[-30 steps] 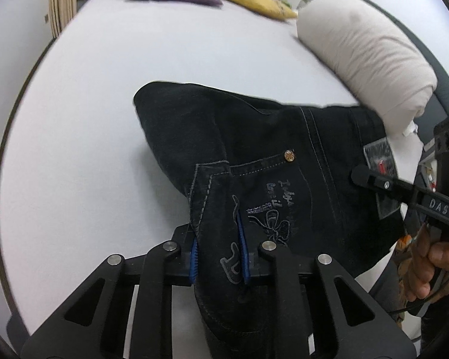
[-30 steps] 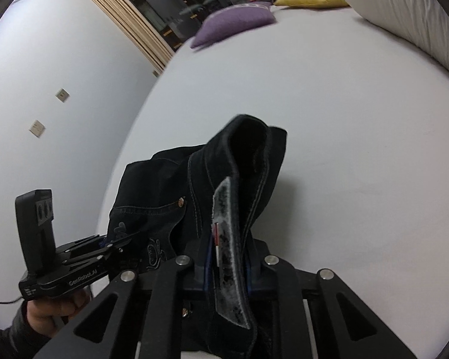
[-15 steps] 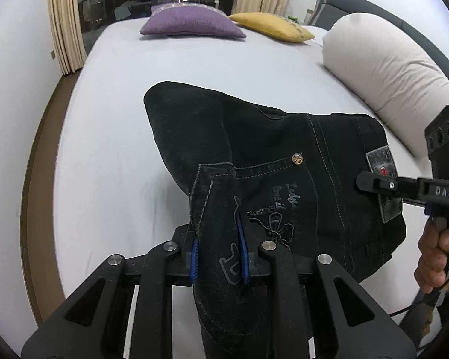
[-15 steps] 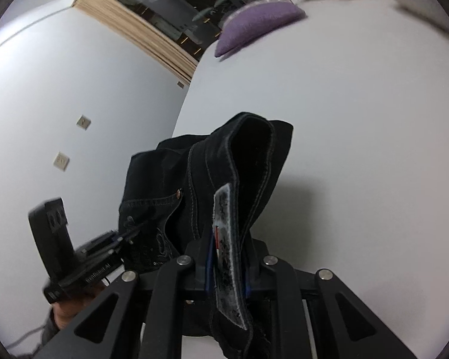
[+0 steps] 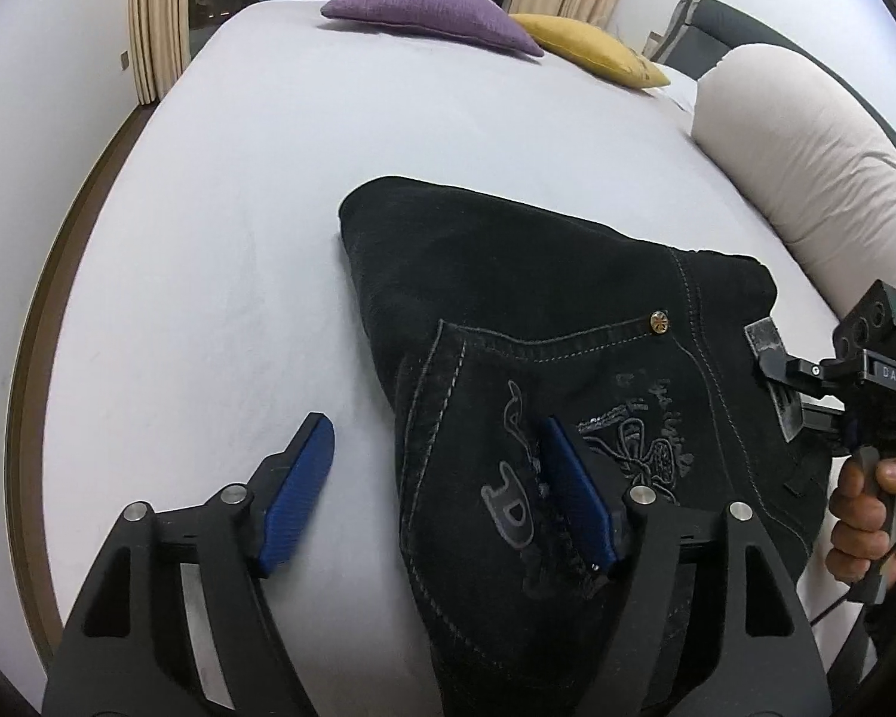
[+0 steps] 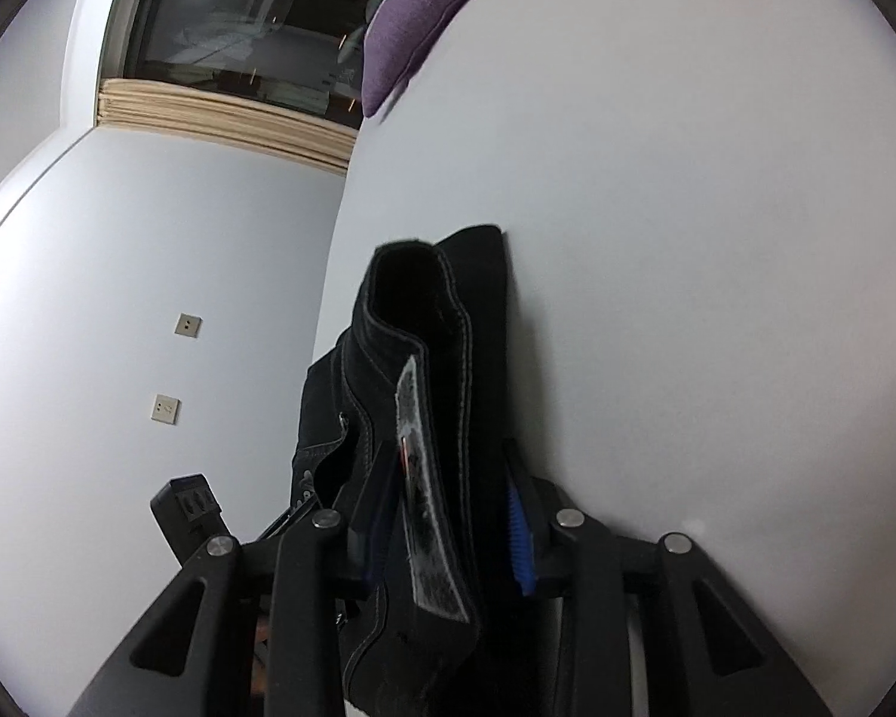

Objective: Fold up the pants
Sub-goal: 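Open both grippers and withdraw them from the folded jeans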

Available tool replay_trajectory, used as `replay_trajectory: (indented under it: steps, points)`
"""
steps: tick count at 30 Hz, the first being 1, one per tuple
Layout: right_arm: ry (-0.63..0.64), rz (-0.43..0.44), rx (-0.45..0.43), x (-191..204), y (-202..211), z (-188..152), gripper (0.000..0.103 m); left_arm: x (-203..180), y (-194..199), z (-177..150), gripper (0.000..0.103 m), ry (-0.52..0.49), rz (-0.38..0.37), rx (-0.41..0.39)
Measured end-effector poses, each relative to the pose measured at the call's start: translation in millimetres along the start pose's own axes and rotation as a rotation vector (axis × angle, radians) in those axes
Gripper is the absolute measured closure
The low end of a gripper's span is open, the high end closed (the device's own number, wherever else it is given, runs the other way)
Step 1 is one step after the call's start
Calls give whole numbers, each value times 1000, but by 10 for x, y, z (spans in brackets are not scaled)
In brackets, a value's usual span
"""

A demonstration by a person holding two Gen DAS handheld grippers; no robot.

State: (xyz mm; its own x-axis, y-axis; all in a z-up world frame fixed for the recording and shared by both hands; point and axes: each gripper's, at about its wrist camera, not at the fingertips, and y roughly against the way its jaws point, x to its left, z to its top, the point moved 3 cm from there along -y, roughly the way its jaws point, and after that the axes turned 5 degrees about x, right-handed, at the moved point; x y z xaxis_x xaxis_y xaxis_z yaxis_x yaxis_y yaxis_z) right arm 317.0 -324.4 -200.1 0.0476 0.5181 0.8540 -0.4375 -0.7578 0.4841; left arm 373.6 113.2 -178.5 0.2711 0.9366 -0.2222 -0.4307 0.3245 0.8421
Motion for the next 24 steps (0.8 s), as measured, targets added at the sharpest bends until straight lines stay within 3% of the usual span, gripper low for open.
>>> replay_trajectory:
  steps: [4, 6, 8, 10, 13, 16, 18, 22, 24]
  points:
    - [-2, -104, -89, 46, 316, -183, 47, -66, 211, -94, 31, 51, 23, -33]
    - [18, -193, -134, 127, 449, -343, 32, -114, 432, -215, 31, 49, 72, -90]
    - [44, -264, -176, 218, 579, -527, 24, -188, 706, -372, 25, 41, 124, -149]
    - [81, -322, -217, 282, 699, -673, 24, -279, 1049, -551, 22, 34, 183, -242]
    - [172, -449, -323, 534, 966, -969, 24, -504, 1591, -743, 2, 11, 288, -401]
    - [289, -541, -452, 946, 1232, -1212, 19, -770, 2188, -888, 0, -16, 379, -587]
    - [379, -591, -578, 1293, 1496, -1353, 6, -910, 2484, -966, 0, -28, 426, -655]
    - [510, -579, -848, 1956, 2050, -1611, 0, -1215, 3166, -1093, 0, -44, 511, -802]
    - [548, -569, -933, 2231, 2265, -1762, 0, -1362, 3502, -1158, 0, -52, 554, -871]
